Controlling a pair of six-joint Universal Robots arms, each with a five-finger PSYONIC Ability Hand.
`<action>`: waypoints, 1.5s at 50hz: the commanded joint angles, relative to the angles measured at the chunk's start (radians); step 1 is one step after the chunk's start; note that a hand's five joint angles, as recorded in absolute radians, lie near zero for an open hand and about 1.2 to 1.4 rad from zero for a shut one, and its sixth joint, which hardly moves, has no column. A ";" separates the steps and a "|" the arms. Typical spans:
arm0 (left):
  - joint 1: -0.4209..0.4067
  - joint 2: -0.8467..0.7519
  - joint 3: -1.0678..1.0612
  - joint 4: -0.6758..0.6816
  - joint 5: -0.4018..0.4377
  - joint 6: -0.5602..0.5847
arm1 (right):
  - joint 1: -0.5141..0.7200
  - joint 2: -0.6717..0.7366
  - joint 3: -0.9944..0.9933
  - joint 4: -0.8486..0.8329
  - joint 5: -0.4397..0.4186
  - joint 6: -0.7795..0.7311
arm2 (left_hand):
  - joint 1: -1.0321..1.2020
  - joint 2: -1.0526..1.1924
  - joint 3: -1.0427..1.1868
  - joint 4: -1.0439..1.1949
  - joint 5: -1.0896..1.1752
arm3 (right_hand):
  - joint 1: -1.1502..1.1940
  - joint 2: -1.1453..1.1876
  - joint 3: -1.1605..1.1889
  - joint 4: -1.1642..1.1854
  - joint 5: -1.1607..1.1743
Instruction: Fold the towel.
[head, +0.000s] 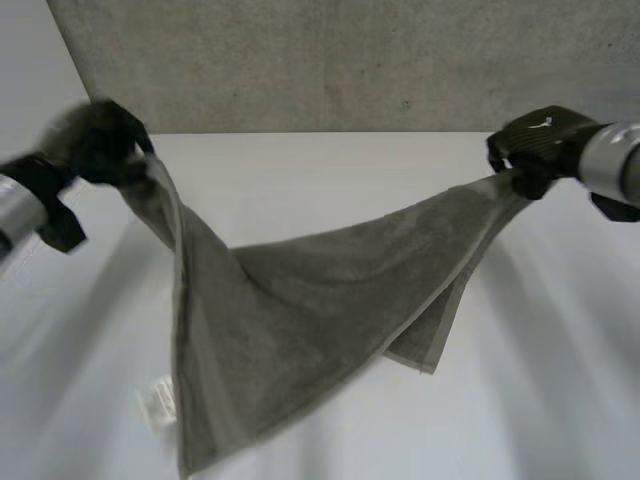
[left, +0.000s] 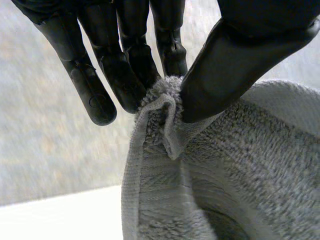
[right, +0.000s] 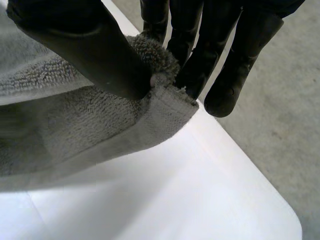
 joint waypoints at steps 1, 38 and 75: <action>-0.142 -0.184 0.287 0.006 -0.043 0.086 | 0.087 0.104 -0.270 -0.247 0.076 0.173 | 0.146 0.077 0.065 0.036 0.116 | 0.080 0.112 0.082 0.068 0.050; -0.079 -0.133 -0.073 0.481 -0.062 -0.123 | 0.070 -0.095 0.421 -0.496 0.049 0.141 | 0.146 0.077 0.065 0.036 0.116 | 0.080 0.112 0.082 0.068 0.050; -0.035 -0.189 0.100 0.443 -0.123 -0.135 | 0.081 -0.018 0.186 -0.501 0.141 0.181 | 0.146 0.077 0.065 0.036 0.116 | 0.080 0.112 0.082 0.068 0.050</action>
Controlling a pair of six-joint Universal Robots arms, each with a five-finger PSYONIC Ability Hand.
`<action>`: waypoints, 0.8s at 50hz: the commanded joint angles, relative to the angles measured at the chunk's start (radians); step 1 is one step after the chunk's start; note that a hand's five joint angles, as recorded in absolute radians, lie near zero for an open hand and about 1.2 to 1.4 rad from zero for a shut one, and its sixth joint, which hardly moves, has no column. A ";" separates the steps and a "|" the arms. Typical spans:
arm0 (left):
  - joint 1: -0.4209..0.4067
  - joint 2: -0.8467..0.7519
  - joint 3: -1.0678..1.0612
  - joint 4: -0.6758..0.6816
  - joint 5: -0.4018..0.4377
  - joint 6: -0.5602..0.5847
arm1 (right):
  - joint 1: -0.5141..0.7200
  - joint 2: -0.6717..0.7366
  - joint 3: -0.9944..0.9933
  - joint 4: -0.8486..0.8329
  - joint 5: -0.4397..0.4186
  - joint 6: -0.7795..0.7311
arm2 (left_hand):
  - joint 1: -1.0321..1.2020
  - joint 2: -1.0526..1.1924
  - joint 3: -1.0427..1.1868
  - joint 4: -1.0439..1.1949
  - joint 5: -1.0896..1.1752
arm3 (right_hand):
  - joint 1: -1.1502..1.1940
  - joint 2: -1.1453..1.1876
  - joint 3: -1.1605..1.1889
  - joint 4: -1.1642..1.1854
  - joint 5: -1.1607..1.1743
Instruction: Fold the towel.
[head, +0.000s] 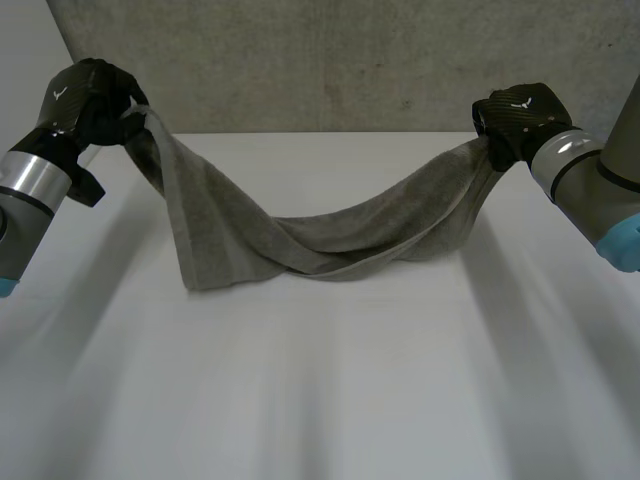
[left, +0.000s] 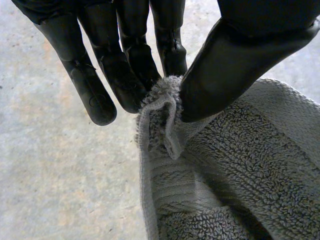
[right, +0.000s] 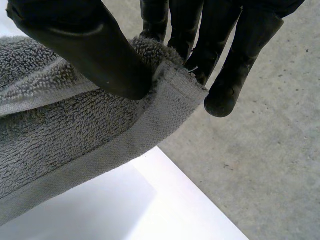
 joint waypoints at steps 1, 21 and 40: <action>-0.003 0.065 -0.028 -0.015 -0.012 0.000 | 0.004 -0.064 0.044 0.001 0.000 -0.001 | 0.146 0.071 0.061 0.035 0.107 | 0.077 0.102 0.082 0.068 0.050; -0.023 0.368 -0.154 -0.035 -0.006 -0.039 | 0.000 -0.308 0.136 0.067 -0.052 0.014 | 0.146 0.071 0.061 0.035 0.107 | 0.077 0.102 0.082 0.068 0.050; -0.018 0.381 -0.188 -0.034 -0.007 -0.207 | -0.022 -0.206 0.032 0.142 -0.147 0.062 | 0.146 0.071 0.061 0.035 0.107 | 0.077 0.102 0.082 0.068 0.050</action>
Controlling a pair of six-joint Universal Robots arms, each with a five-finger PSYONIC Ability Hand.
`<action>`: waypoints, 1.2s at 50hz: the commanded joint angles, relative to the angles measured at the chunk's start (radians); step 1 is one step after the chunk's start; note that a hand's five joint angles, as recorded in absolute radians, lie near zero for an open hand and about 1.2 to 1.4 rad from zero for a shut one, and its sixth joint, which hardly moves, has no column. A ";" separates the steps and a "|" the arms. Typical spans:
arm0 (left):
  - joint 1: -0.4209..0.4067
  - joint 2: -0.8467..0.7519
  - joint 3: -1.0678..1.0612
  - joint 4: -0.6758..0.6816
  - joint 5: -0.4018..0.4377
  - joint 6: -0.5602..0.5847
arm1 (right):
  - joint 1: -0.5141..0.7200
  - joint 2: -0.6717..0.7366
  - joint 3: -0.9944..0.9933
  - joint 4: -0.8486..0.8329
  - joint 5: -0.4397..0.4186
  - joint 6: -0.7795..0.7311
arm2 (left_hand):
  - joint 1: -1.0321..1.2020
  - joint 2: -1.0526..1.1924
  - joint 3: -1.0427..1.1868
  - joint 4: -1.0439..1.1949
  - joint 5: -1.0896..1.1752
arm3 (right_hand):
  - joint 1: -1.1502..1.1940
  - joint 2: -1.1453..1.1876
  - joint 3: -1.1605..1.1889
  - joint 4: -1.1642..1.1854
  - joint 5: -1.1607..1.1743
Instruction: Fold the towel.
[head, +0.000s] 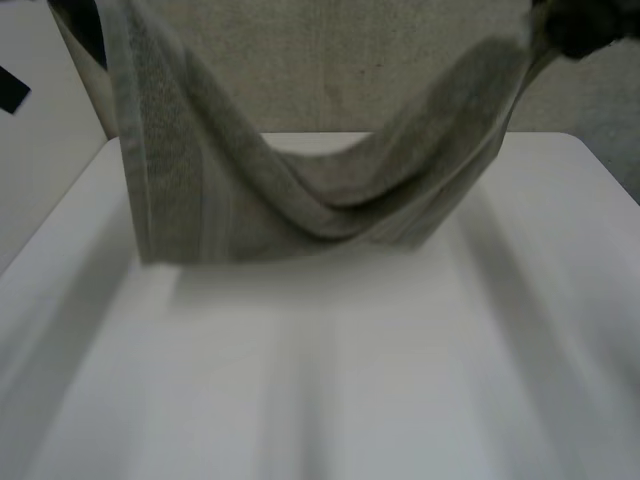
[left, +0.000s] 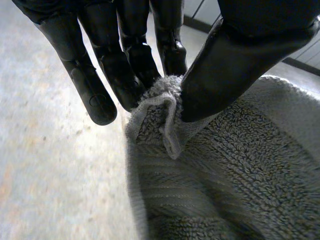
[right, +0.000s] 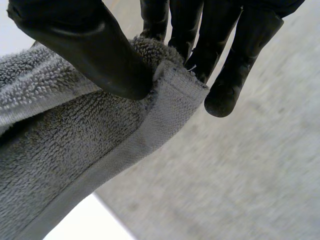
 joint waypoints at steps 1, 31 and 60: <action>-0.022 -0.253 -0.024 0.004 0.001 0.043 | 0.053 0.203 -0.007 0.014 0.015 -0.087 | 0.146 0.071 0.061 0.035 0.107 | 0.077 0.102 0.082 0.068 0.050; -0.053 -0.322 -0.125 -0.060 0.033 0.544 | 0.163 0.212 0.226 -0.119 0.215 -0.152 | -0.993 -1.068 -1.078 -1.103 -1.032 | -1.145 -1.119 -1.140 -1.154 -1.171; -0.138 -0.320 -0.484 -0.591 0.113 1.005 | 0.135 0.191 0.608 -0.276 0.141 -0.202 | -0.843 -0.918 -0.928 -0.954 -0.882 | -1.145 -1.119 -1.140 -1.154 -1.171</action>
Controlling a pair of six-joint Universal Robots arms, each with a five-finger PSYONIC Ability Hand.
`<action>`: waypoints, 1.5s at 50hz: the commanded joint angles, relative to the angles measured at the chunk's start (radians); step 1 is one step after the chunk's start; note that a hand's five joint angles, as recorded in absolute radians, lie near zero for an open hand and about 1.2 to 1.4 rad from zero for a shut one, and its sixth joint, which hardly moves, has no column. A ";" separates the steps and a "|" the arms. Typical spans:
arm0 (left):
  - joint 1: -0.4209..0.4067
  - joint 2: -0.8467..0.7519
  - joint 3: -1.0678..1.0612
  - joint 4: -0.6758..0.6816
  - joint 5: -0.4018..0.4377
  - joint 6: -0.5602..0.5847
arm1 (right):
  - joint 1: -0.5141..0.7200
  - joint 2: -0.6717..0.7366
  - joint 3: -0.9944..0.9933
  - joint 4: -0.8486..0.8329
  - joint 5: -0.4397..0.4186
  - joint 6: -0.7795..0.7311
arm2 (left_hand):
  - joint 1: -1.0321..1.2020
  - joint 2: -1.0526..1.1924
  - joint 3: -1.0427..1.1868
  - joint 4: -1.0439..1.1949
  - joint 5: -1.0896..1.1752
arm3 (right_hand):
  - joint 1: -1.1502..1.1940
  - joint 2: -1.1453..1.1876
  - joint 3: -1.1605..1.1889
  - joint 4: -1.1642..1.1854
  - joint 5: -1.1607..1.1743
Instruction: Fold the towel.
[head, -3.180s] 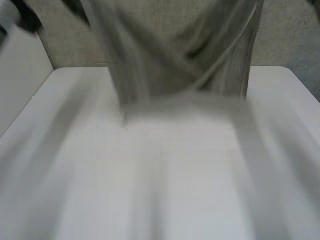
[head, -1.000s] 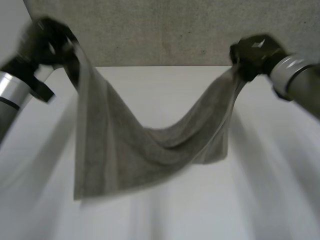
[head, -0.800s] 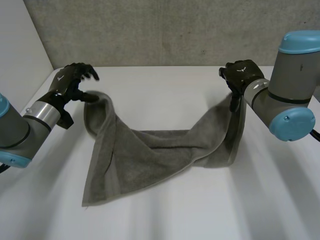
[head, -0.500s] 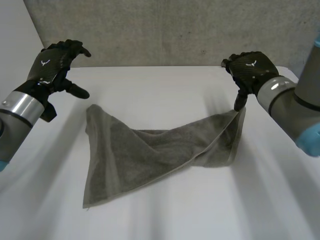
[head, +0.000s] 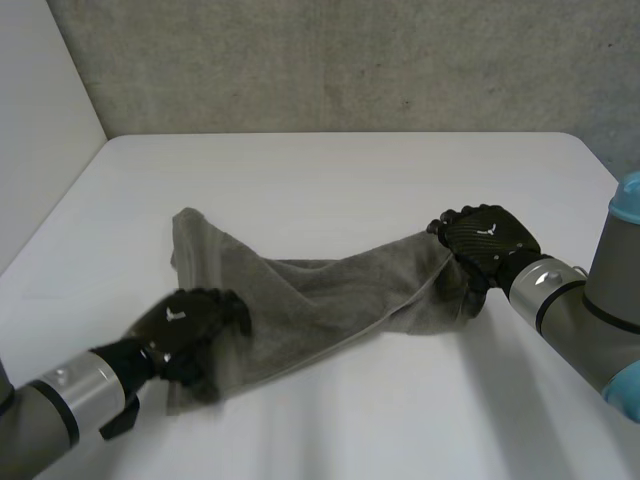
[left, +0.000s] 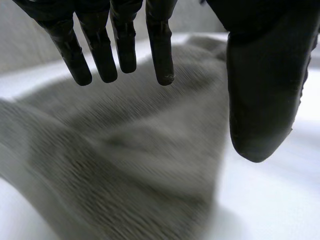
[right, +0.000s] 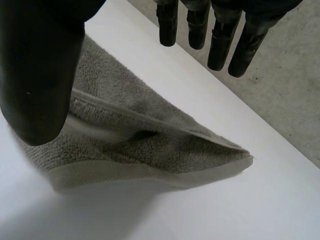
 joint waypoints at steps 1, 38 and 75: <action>-0.052 -0.086 0.004 -0.039 -0.077 0.059 | 0.006 0.009 0.021 -0.023 0.005 -0.027 | 0.009 0.017 0.017 0.023 0.006 | -0.054 -0.060 -0.066 -0.076 -0.054; -0.184 -0.205 0.041 0.168 -0.287 0.047 | 0.012 0.037 0.064 -0.060 0.008 -0.039 | 0.639 0.647 0.646 0.652 0.636 | -0.054 -0.060 -0.066 -0.076 -0.054; -0.097 -0.024 0.062 0.163 -0.274 0.047 | -0.049 0.052 -0.074 -0.039 -0.006 -0.059 | 1.001 1.009 1.009 1.015 0.998 | -0.054 -0.060 -0.066 -0.076 -0.054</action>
